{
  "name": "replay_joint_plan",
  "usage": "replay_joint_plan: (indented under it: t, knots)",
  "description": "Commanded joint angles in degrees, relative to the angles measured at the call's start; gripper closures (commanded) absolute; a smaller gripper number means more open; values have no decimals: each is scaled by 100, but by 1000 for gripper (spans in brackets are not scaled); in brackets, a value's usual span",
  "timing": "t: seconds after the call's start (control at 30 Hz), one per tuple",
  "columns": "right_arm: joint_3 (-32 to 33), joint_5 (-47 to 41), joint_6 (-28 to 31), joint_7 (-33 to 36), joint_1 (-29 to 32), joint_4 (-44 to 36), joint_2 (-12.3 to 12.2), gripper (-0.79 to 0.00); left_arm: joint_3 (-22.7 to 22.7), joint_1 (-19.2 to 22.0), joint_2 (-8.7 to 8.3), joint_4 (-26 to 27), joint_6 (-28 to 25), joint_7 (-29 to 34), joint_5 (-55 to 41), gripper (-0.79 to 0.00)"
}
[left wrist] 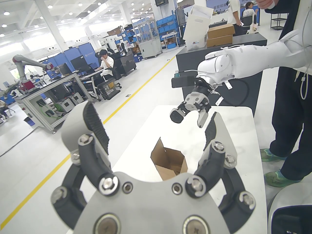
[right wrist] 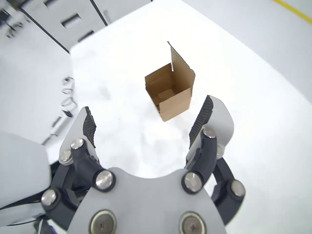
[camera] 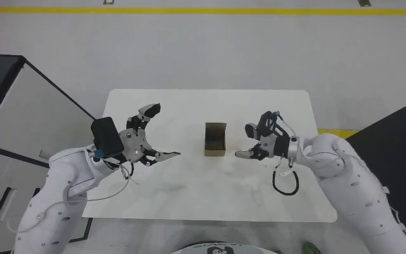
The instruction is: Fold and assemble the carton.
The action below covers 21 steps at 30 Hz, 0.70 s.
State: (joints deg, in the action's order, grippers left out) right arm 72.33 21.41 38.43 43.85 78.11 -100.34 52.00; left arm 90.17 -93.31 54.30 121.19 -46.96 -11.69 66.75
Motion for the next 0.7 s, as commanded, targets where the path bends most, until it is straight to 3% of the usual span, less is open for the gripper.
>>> replay_joint_plan:
  t: [0.0, 0.13, 0.43, 0.5, 0.67]
  knots:
    - [-27, -1193, -25, 586, -128, 298, -22, -785, 0, 0, 0, 0, 0, 0, 0, -785]
    - [-206, -2940, -270, 1486, -444, 805, -20, -785, 0, 0, 0, 0, 0, 0, 0, -785]
    - [-206, -2940, -270, 1486, -444, 805, -20, -785, 0, 0, 0, 0, 0, 0, 0, -785]
    - [-274, -3432, -416, 1380, -350, 842, 2, -785, 0, 0, 0, 0, 0, 0, 0, -785]
    - [-267, -4284, -896, 2171, -523, 1119, -25, -785, 0, 0, 0, 0, 0, 0, 0, -785]
